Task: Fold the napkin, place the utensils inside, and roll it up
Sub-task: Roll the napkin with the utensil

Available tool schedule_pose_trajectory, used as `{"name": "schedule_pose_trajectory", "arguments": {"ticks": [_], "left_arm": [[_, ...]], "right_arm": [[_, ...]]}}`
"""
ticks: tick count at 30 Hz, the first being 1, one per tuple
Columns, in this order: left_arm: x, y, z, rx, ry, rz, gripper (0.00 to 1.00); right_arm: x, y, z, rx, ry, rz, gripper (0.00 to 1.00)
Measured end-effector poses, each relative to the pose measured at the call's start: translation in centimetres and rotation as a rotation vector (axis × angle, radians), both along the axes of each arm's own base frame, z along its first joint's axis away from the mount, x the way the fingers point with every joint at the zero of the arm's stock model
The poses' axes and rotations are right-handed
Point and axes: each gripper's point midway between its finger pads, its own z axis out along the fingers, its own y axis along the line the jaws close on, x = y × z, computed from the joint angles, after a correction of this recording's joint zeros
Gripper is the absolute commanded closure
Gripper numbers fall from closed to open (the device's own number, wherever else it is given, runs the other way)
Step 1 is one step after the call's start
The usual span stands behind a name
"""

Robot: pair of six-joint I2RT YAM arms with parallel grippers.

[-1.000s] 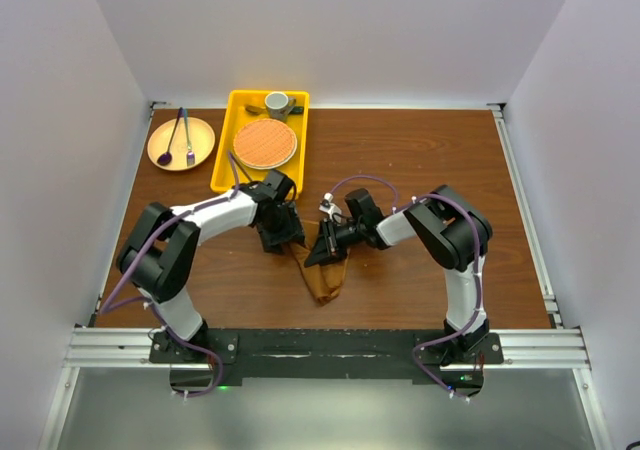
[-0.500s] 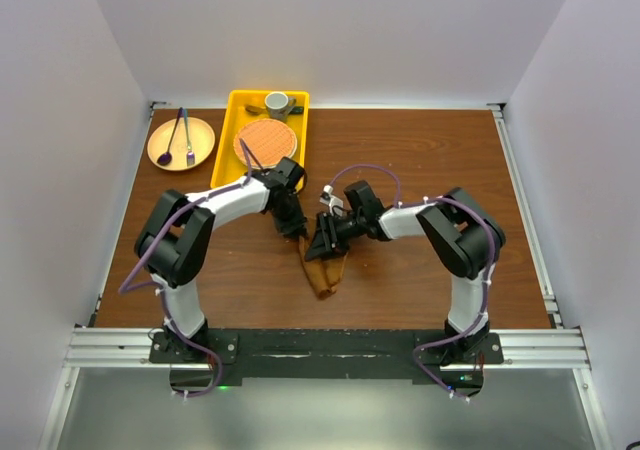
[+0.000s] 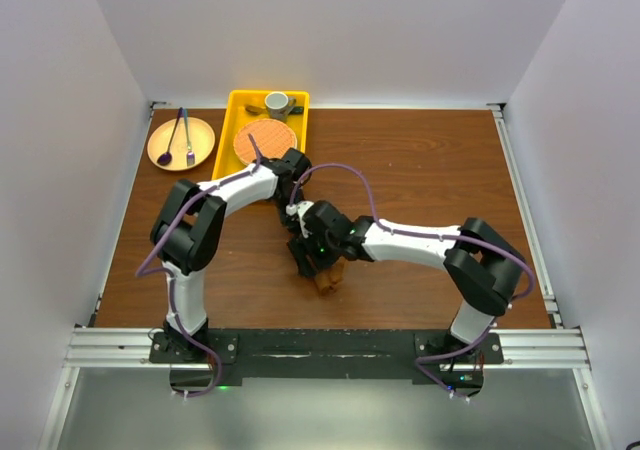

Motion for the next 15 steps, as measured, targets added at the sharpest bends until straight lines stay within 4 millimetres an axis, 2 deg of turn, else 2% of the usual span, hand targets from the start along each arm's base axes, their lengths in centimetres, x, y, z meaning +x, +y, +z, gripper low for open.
{"name": "schedule_pose_trajectory", "arguments": {"ticks": [6,10,13,15], "left_arm": [[-0.1,0.0,0.0,0.003,0.008,0.001,1.0],[-0.1,0.0,0.0,0.001,0.013,0.007,1.0],[-0.1,-0.1,0.0,-0.003,0.021,0.018,1.0],[-0.1,-0.1,0.0,-0.008,0.029,0.027,1.0]], "right_arm": [[1.1,-1.4,0.1,-0.181,-0.181,-0.039,0.28],[2.3,-1.3,0.2,-0.226,-0.237,-0.06,0.29],[2.9,-1.0,-0.3,-0.244,-0.255,-0.074,0.33],[3.1,-1.0,-0.8,-0.259,-0.259,-0.081,0.4]]}}
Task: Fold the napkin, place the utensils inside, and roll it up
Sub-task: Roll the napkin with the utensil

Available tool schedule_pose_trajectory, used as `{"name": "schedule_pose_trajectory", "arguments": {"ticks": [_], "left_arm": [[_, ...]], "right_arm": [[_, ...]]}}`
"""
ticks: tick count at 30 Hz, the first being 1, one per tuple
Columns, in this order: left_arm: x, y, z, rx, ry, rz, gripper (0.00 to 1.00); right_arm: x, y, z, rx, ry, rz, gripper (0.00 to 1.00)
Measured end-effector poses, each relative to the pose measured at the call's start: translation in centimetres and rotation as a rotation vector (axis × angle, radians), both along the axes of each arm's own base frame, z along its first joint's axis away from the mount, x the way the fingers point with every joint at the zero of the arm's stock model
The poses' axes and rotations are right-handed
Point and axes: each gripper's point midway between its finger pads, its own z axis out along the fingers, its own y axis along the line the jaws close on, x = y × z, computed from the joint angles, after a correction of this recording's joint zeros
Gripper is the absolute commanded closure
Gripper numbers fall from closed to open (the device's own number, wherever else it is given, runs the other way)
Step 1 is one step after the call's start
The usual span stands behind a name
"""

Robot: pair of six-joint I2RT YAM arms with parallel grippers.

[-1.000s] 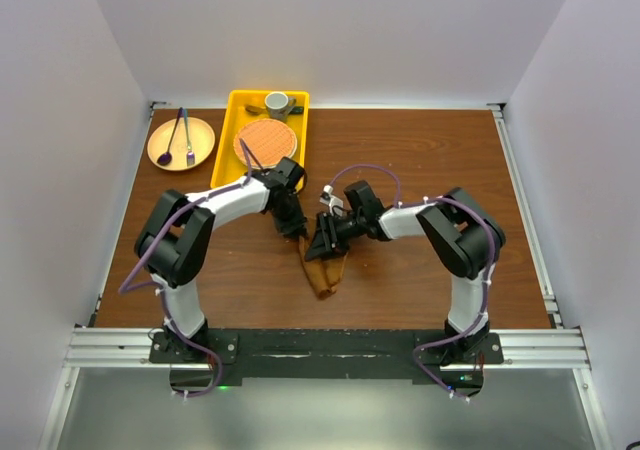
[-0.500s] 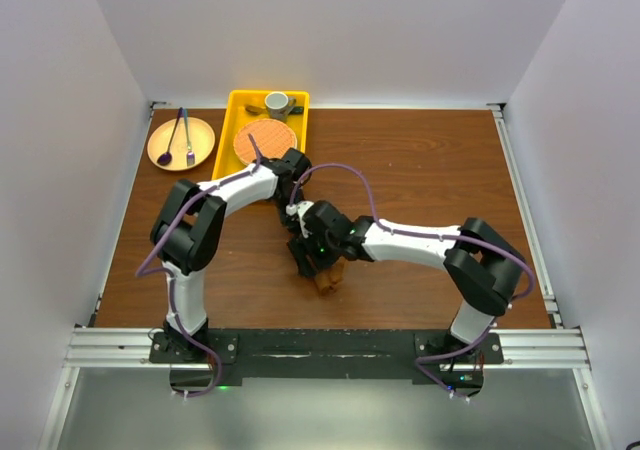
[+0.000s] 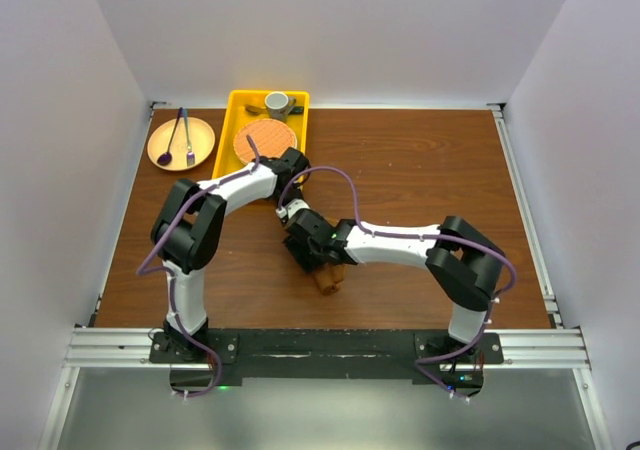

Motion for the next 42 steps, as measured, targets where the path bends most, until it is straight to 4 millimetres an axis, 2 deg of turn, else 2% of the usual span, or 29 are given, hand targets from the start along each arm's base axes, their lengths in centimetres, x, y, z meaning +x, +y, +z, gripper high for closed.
{"name": "schedule_pose_trajectory", "arguments": {"ticks": [2,3,5,6,10,11,14,16,18,19,22,23,28,30,33,34,36,37,39,40,42], "left_arm": [[0.0,0.0,0.0,-0.003,0.004,0.004,1.0],[0.0,0.0,0.0,-0.003,0.005,0.004,1.0],[0.0,0.0,0.0,-0.004,0.008,0.01,1.0],[0.0,-0.1,0.0,-0.005,0.009,0.011,1.0],[-0.1,-0.1,0.0,-0.01,0.01,0.008,0.98],[-0.1,-0.1,0.0,-0.011,0.006,0.001,0.81],[-0.1,0.0,0.0,-0.022,-0.023,-0.027,0.55],[-0.5,0.3,-0.2,-0.021,-0.049,-0.059,0.42],[-1.1,0.7,-0.6,-0.018,-0.057,-0.089,0.34],[-1.1,0.8,-0.4,-0.021,-0.072,-0.108,0.24],[0.0,1.3,0.1,0.008,-0.156,-0.156,0.07],[0.4,1.5,0.2,0.015,-0.18,-0.165,0.05],[1.8,3.5,2.2,0.03,-0.254,-0.181,0.06],[2.6,4.1,3.9,0.015,-0.306,-0.171,0.09],[3.4,4.2,6.9,-0.032,-0.394,-0.159,0.21],[3.4,4.1,7.5,-0.047,-0.414,-0.157,0.3],[2.9,3.5,8.9,-0.113,-0.468,-0.165,0.39],[2.5,3.3,9.2,-0.137,-0.479,-0.167,0.47],[1.5,2.8,9.1,-0.187,-0.486,-0.173,0.54],[1.2,2.6,8.8,-0.209,-0.48,-0.174,0.62],[0.5,2.1,7.5,-0.249,-0.457,-0.174,0.7]], "right_arm": [[0.1,-0.2,-0.5,-0.016,0.0,-0.005,0.48],[0.1,-0.2,-0.7,-0.019,0.002,-0.006,0.58],[0.1,0.0,-1.1,-0.017,0.004,-0.009,0.7],[0.1,0.1,-1.2,-0.013,0.004,-0.011,0.87],[0.3,-0.3,-1.6,-0.013,0.005,-0.018,0.97],[0.3,-0.4,-1.6,-0.005,0.008,-0.018,0.98],[0.2,-0.4,-1.7,0.051,0.041,-0.008,0.99],[0.4,-0.7,-1.7,0.112,0.08,-0.014,1.0],[0.5,-0.7,-1.7,0.193,0.131,-0.011,1.0],[0.5,-0.7,-1.7,0.233,0.157,-0.012,1.0],[0.3,-0.4,-1.7,0.346,0.23,0.003,1.0],[0.2,-0.2,-1.7,0.381,0.249,0.01,1.0],[-0.7,0.5,-1.8,0.545,0.368,0.026,1.0],[-0.9,0.8,-1.8,0.626,0.429,0.019,1.0],[-1.0,0.9,-2.0,0.751,0.541,0.004,1.0],[-0.9,0.9,-2.0,0.786,0.576,-0.003,1.0],[-0.9,0.9,-2.0,0.839,0.635,-0.014,1.0],[-1.0,0.9,-2.1,0.857,0.659,-0.021,1.0],[-1.0,0.9,-2.0,0.872,0.682,-0.029,1.0],[-1.0,0.9,-2.0,0.872,0.687,-0.033,0.99],[-1.1,0.8,-2.1,0.868,0.692,-0.038,0.98]]}}
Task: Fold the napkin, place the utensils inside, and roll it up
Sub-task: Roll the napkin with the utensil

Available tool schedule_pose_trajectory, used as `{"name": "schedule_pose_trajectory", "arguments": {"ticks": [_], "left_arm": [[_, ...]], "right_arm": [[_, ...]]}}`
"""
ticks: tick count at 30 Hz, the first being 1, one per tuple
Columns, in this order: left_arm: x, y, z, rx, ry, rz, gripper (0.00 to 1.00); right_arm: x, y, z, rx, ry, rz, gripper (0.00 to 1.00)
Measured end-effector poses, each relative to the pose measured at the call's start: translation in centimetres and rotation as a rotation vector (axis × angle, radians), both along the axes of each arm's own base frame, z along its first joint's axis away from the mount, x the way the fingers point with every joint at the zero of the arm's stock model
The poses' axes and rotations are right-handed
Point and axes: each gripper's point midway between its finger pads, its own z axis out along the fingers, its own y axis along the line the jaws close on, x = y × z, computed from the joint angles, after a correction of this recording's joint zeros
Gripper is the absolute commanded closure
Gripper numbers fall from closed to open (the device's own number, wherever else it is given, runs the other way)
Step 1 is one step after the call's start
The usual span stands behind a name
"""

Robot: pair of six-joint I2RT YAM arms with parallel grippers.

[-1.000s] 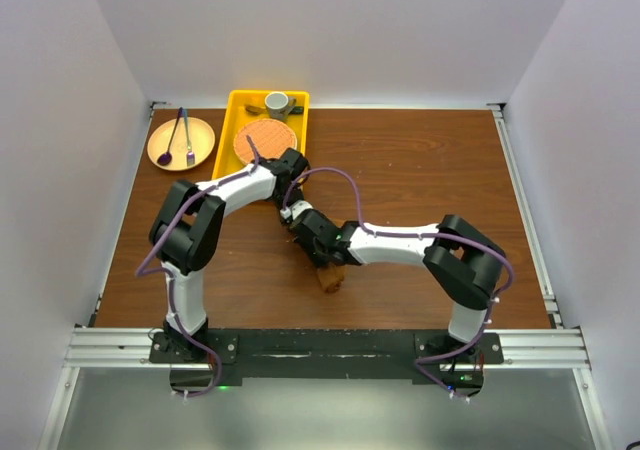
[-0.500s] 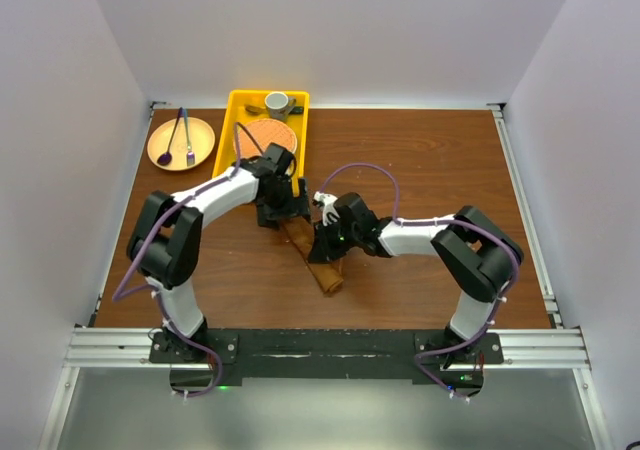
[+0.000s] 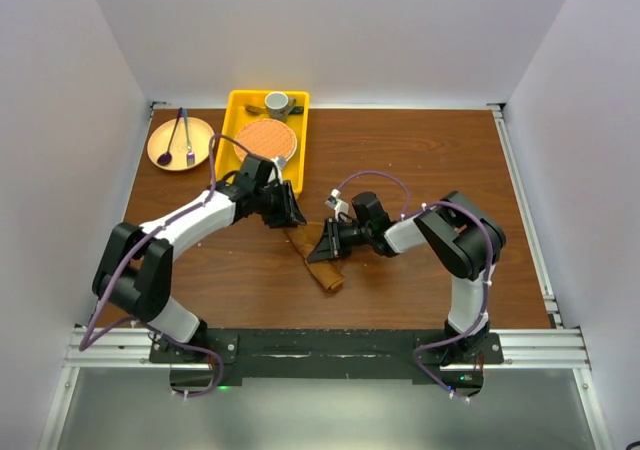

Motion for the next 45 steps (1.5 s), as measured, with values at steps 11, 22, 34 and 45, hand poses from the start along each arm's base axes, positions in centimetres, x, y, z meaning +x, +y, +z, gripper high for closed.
{"name": "schedule_pose_trajectory", "arguments": {"ticks": [11,22,34,45], "left_arm": [[-0.1,-0.8,-6.3,0.012,0.088,-0.017,0.84],[0.7,-1.3,-7.4,0.014,0.05,-0.052,0.89],[0.7,-1.3,-7.2,0.019,0.042,-0.074,0.89],[2.4,-1.8,-2.0,0.012,-0.004,-0.054,0.45]], "right_arm": [[-0.5,-1.3,0.2,-0.115,-0.011,0.001,0.71],[-0.8,-6.1,3.0,-0.412,-0.107,0.011,0.64],[-5.4,-8.9,1.5,-0.551,-0.116,0.051,0.69],[-4.8,-10.2,3.4,-0.635,-0.192,0.037,0.35]]}}
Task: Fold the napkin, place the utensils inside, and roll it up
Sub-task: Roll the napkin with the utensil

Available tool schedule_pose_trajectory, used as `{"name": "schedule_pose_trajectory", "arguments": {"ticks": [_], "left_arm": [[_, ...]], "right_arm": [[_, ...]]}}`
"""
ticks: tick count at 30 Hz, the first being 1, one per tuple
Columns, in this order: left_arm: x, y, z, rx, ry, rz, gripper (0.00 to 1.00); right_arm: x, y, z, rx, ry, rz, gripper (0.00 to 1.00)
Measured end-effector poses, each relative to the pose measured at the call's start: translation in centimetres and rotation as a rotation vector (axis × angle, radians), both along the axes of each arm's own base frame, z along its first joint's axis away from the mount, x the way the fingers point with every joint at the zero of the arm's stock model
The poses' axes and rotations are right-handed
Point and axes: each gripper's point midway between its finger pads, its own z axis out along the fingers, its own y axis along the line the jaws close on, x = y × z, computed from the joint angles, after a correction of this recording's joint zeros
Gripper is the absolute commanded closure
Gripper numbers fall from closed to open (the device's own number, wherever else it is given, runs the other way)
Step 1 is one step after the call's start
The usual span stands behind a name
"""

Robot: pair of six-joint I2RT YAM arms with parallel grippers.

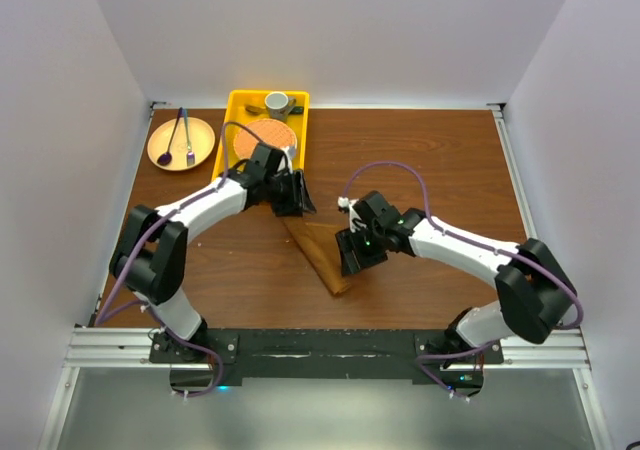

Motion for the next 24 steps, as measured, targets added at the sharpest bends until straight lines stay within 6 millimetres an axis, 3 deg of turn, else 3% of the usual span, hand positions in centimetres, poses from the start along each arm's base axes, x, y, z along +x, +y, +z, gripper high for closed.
{"name": "schedule_pose_trajectory", "arguments": {"ticks": [1,4,8,13,16,24], "left_arm": [[0.3,-0.1,0.9,-0.006,-0.016,0.005,0.39],[2.1,0.0,5.3,-0.021,-0.08,0.063,0.37],[3.3,2.3,7.8,0.006,-0.079,0.202,0.37],[2.7,7.7,6.3,0.133,0.022,0.405,0.37],[1.3,10.2,5.2,0.193,0.072,0.481,0.4],[-0.8,11.4,3.7,0.229,0.128,0.492,0.43]], "right_arm": [[0.8,0.5,1.2,0.004,-0.047,0.008,0.35],[2.2,2.5,3.9,0.031,-0.154,0.046,0.33],[3.6,5.6,4.6,-0.007,-0.228,0.093,0.32],[5.2,8.4,2.3,-0.128,-0.279,0.124,0.34],[5.5,9.2,0.9,-0.191,-0.297,0.135,0.36],[5.6,9.6,-0.7,-0.317,-0.358,0.152,0.38]]}}
